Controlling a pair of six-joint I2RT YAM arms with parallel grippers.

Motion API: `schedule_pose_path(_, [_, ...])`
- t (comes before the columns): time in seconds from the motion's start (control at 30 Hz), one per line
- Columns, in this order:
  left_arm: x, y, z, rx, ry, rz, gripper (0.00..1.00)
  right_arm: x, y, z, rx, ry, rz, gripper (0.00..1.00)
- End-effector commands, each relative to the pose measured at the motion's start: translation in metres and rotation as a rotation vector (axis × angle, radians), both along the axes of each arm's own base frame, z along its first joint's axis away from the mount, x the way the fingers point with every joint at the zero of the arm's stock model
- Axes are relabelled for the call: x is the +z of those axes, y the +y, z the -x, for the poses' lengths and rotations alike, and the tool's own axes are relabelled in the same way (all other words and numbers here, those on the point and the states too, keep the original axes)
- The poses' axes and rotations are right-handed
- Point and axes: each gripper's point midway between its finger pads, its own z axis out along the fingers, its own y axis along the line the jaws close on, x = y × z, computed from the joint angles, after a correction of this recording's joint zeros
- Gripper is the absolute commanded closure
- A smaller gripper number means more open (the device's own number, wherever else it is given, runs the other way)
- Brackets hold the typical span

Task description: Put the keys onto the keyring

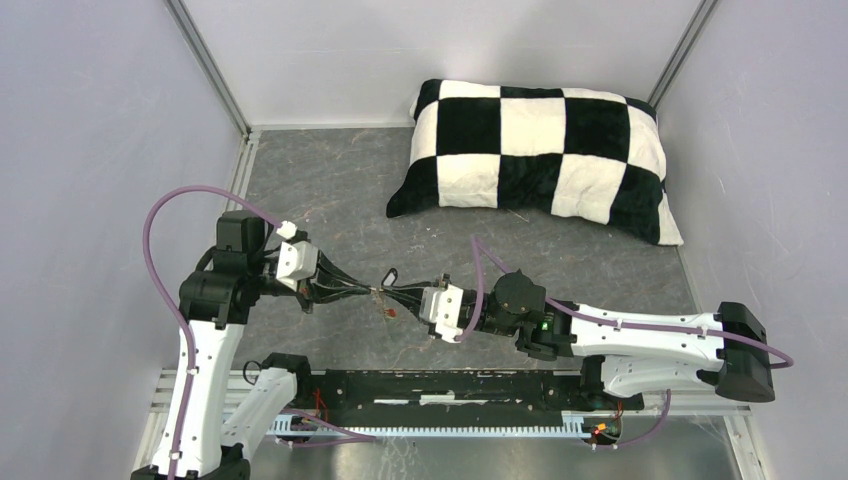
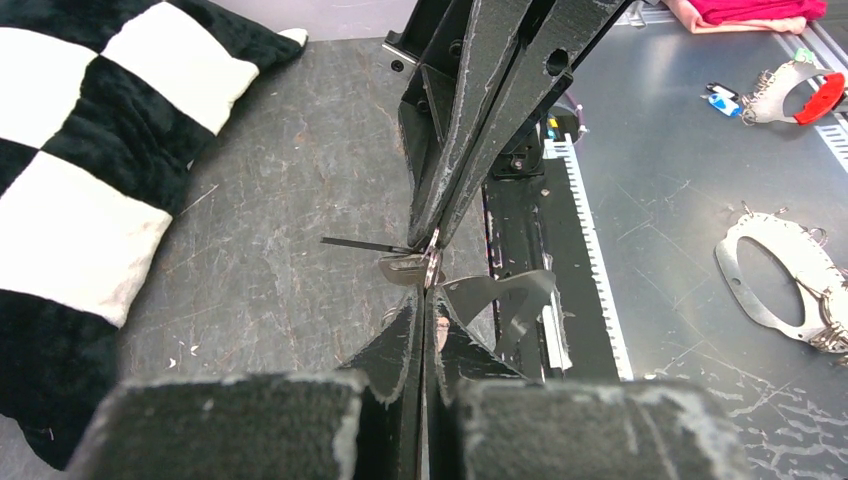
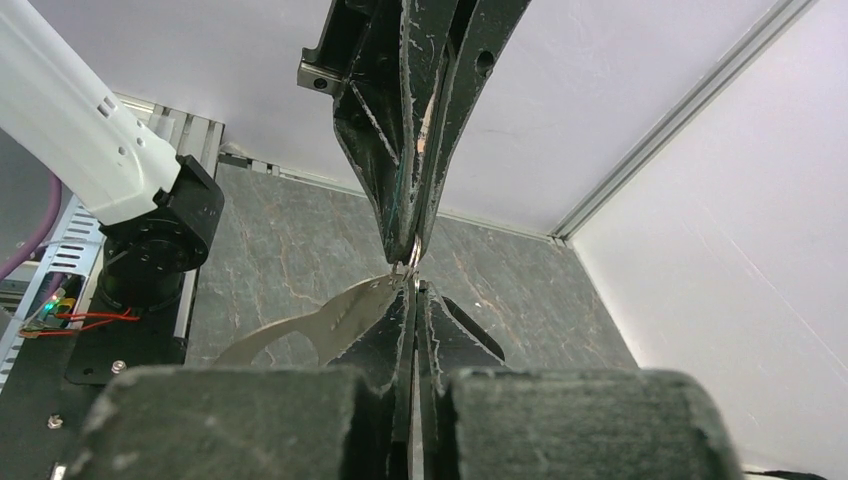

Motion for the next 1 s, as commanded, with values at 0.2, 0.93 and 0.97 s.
schedule_pose_path(0.2, [0.002, -0.006, 0.009, -0.059, 0.0, 0.008, 0.98, 0.046, -0.002, 0.005, 0.022, -0.089, -0.065, 1.0])
schedule_pose_path(0.93, [0.016, -0.013, 0.007, -0.083, 0.045, 0.026, 0.98, 0.006, -0.02, 0.009, 0.03, -0.064, 0.068, 0.99])
schedule_pose_path(0.97, [0.015, -0.013, 0.007, -0.083, 0.047, 0.025, 0.98, 0.005, -0.017, 0.01, 0.032, -0.067, 0.071, 0.99])
